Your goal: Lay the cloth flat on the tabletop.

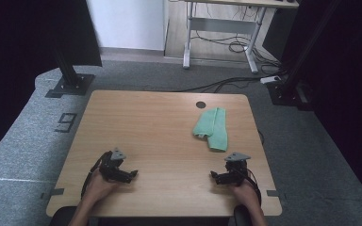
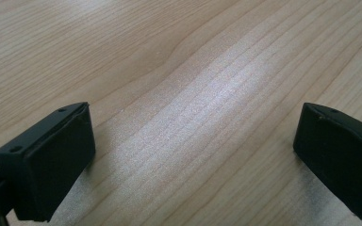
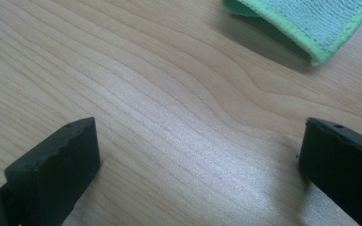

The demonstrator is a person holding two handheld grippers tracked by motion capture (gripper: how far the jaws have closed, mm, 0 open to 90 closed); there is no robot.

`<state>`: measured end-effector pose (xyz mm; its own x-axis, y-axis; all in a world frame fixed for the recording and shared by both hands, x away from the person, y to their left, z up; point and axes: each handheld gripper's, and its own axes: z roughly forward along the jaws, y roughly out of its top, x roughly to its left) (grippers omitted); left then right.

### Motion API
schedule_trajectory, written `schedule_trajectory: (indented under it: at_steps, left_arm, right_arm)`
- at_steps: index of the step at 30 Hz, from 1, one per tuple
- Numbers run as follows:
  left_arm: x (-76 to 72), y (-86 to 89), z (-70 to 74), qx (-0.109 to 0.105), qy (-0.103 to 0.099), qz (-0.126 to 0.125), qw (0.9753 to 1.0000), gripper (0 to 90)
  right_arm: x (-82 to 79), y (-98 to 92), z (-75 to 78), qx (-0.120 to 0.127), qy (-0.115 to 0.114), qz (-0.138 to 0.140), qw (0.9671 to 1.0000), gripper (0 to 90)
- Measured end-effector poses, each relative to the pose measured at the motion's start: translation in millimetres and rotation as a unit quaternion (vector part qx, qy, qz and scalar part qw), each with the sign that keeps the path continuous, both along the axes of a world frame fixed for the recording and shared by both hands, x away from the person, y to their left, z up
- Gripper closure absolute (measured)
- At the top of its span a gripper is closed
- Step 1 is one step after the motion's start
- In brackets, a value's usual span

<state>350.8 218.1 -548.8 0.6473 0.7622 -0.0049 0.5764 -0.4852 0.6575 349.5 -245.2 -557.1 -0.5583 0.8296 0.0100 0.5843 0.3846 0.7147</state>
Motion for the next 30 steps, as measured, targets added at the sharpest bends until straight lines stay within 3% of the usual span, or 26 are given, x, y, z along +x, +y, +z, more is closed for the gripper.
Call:
schedule_trajectory:
  at_steps: [13, 30]
  left_arm:
    - [-1.0, -1.6, 0.2, -0.002, 0.0, 0.018, 0.9998, 0.3]
    - [0.4, -2.6, 0.1, -0.002, 0.0, 0.017, 0.9998, 0.0]
  right_arm:
    - [0.5, -0.2, 0.0, 0.001, 0.0, 0.004, 1.0, 0.0]
    - [6.3, 1.1, 2.3, -0.006, 0.012, 0.002, 0.9999, 0.0]
